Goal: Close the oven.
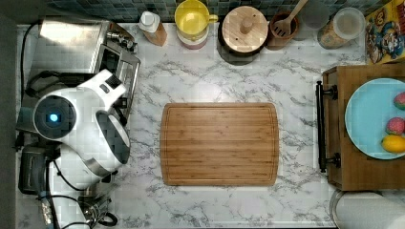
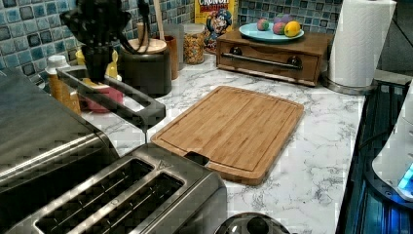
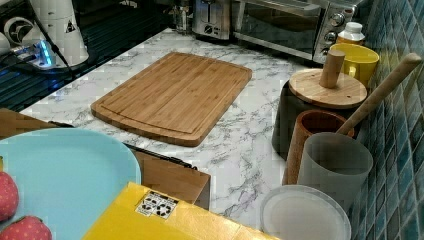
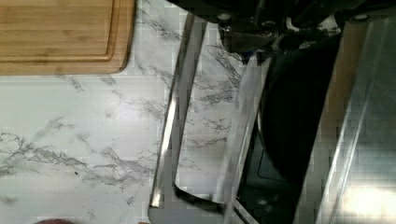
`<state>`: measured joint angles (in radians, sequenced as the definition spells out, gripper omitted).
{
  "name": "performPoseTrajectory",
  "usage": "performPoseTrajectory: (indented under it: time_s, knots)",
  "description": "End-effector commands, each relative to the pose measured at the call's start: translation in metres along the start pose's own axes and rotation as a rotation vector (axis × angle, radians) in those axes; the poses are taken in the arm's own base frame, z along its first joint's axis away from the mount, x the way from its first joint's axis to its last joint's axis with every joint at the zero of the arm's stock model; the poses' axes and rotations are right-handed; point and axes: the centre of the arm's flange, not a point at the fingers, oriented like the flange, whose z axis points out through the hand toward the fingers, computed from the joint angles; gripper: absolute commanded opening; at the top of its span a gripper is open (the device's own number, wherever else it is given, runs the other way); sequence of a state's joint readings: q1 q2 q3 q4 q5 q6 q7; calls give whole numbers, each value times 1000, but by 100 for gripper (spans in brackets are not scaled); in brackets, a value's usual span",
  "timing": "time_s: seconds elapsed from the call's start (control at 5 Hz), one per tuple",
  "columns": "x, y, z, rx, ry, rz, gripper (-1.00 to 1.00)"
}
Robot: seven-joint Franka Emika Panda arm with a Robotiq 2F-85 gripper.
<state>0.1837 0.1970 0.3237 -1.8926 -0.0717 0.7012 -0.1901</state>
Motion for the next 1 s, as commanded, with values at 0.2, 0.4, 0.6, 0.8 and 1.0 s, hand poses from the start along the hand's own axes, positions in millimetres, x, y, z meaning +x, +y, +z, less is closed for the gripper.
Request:
performPoseTrajectory:
  time_s: [0.2,0.4,0.6,0.8,1.0]
  knots:
    - [19,-21,-63,119,147,59,-100]
    - [6,-4,-78,180,203,111,-100]
    - [-12,18,-110,196,268,188,-100]
    - [-12,18,-110,196,267,188,-100]
    - [-12,18,-110,196,268,189,-100]
